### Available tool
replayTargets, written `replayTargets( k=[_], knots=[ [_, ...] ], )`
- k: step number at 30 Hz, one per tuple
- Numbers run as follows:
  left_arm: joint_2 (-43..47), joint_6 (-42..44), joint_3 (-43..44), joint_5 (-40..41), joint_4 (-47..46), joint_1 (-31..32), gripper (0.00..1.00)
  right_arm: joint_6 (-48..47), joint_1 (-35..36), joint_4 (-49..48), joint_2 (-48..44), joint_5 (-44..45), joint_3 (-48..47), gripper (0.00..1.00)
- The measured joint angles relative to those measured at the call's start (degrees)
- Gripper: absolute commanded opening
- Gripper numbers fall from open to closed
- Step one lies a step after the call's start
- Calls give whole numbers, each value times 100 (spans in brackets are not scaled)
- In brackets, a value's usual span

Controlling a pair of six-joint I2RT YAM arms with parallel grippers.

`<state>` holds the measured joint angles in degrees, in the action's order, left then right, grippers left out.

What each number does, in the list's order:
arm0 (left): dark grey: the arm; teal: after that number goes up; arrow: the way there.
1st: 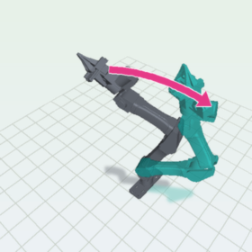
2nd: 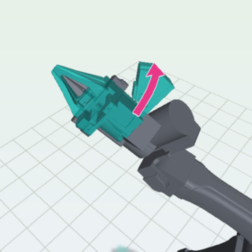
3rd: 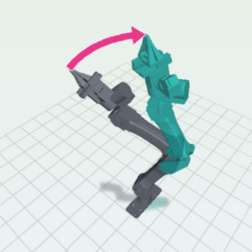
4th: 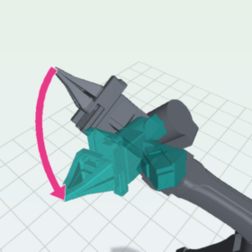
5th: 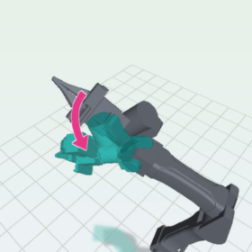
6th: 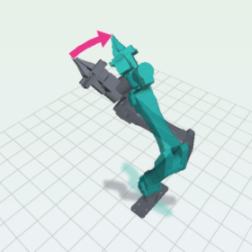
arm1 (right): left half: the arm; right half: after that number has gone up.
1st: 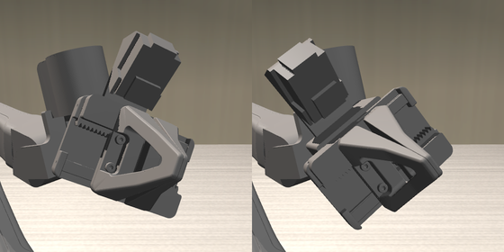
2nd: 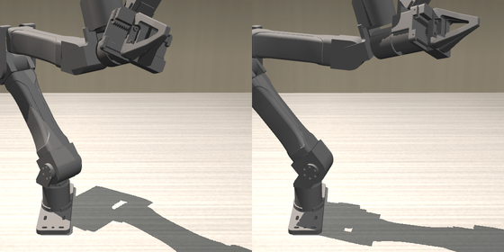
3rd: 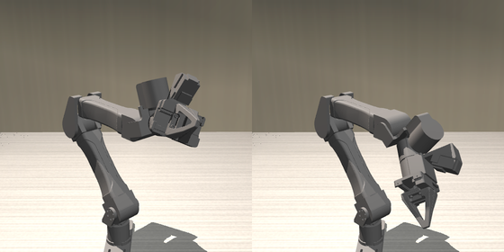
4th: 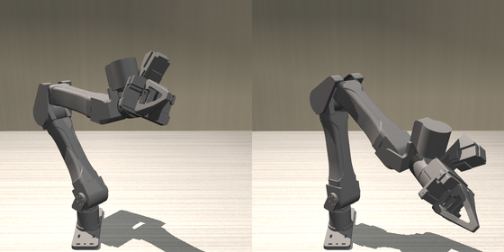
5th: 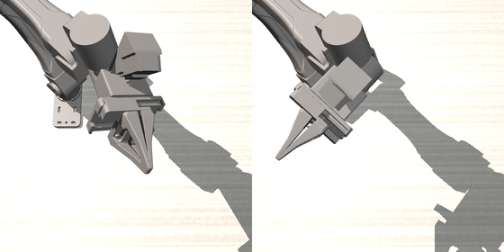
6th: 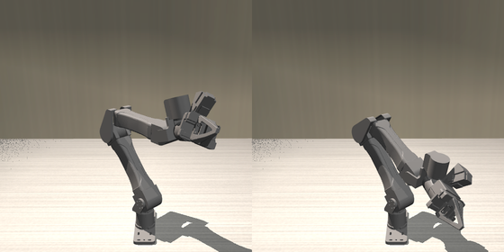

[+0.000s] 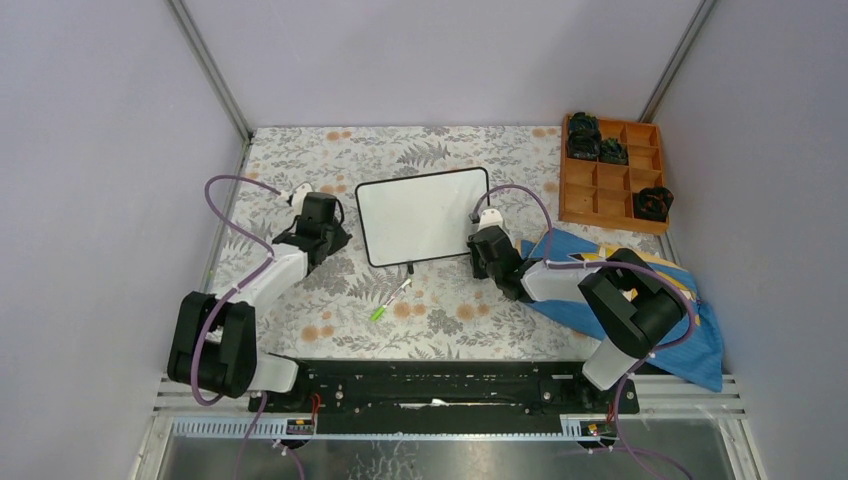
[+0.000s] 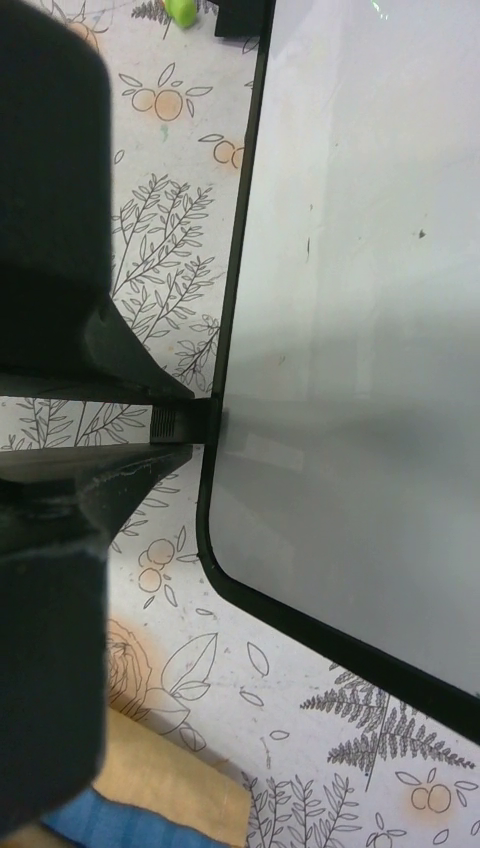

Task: Write a sentence on the whiteboard
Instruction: Move the whiteboard to the center of the board.

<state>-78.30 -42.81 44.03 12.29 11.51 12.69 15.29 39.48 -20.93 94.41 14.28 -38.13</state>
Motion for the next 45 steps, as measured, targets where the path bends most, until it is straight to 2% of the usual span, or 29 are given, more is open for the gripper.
replayTargets(
  k=[11, 18, 29, 37, 45],
  knots=[
    [-560, -188, 221, -470, -313, 15, 0, 63, 0, -63, 50, -28, -28, 0],
    [-584, -205, 219, -699, -599, 275, 0, 79, 2, -63, 50, -22, -28, 0],
    [-516, -236, 109, -769, -734, 304, 0, 109, 26, -55, 50, 26, -35, 0],
    [13, -472, -295, -726, -737, -142, 0, 109, 59, -50, 50, 24, -37, 0],
    [-293, -522, -271, -1119, -852, -197, 0, 116, 111, -11, 68, 17, -81, 0]
  ],
)
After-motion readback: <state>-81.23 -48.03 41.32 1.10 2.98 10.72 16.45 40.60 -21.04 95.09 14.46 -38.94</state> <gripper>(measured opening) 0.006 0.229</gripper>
